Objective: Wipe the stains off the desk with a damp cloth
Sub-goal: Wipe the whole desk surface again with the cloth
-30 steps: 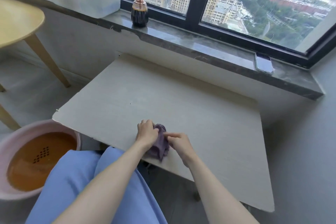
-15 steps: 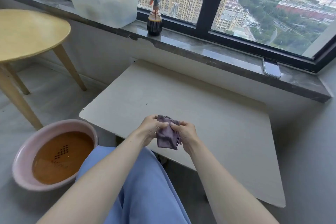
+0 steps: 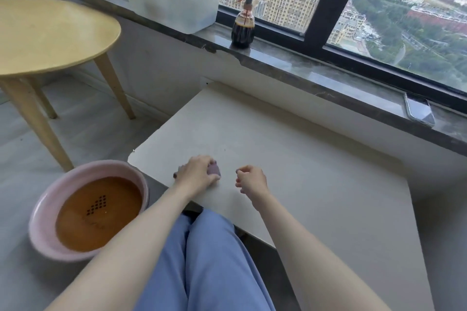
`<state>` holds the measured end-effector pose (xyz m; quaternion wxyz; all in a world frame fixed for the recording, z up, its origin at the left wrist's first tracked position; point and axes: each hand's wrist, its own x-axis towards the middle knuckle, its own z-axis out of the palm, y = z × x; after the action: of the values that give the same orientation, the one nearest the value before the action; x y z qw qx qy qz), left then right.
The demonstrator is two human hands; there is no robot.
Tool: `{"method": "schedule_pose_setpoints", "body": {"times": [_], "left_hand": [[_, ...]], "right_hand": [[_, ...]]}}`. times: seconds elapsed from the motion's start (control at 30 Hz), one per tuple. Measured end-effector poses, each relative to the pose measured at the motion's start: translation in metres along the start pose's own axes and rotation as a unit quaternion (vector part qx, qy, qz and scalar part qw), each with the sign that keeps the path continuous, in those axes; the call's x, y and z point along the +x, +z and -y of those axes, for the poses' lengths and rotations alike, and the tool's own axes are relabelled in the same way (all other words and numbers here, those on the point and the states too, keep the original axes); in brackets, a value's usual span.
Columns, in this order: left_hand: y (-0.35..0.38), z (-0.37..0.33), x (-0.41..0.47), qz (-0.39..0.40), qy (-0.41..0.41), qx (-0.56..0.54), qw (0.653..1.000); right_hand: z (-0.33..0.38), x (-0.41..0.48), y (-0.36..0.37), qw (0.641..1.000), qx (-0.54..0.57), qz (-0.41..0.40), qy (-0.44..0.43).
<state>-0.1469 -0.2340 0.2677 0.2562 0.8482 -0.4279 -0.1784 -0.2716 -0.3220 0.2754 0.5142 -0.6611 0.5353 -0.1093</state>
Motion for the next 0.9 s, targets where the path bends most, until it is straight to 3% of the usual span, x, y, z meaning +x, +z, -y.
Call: {"method": "schedule_pose_setpoints", "body": {"times": [0.03,0.17,0.33,0.4,0.53,0.7,0.9], "left_hand": [[0.009,0.005,-0.006,0.022,0.008,0.01,1.0],[0.019,0.029,-0.008,-0.037,0.022,0.063,0.997],[0.024,0.049,-0.002,0.167,0.068,0.171,0.969],[0.027,0.049,-0.008,0.206,0.117,0.183,0.954],[0.026,0.052,-0.014,0.227,0.156,0.185,0.943],[0.037,0.042,-0.002,0.153,0.061,0.16,0.973],[0.028,0.057,-0.01,0.208,0.14,0.207,0.946]], "right_hand": [[-0.002,0.003,0.0,0.999,-0.05,-0.006,-0.01],[-0.01,0.012,0.002,0.973,-0.226,-0.024,-0.045],[-0.021,0.02,0.007,0.939,-0.323,0.013,-0.118],[-0.022,0.025,0.007,0.923,-0.356,0.026,-0.141],[-0.027,0.033,0.011,0.916,-0.376,0.061,-0.129],[-0.034,0.037,0.011,0.922,-0.36,0.091,-0.11],[-0.038,0.044,0.012,0.926,-0.35,0.094,-0.11]]}}
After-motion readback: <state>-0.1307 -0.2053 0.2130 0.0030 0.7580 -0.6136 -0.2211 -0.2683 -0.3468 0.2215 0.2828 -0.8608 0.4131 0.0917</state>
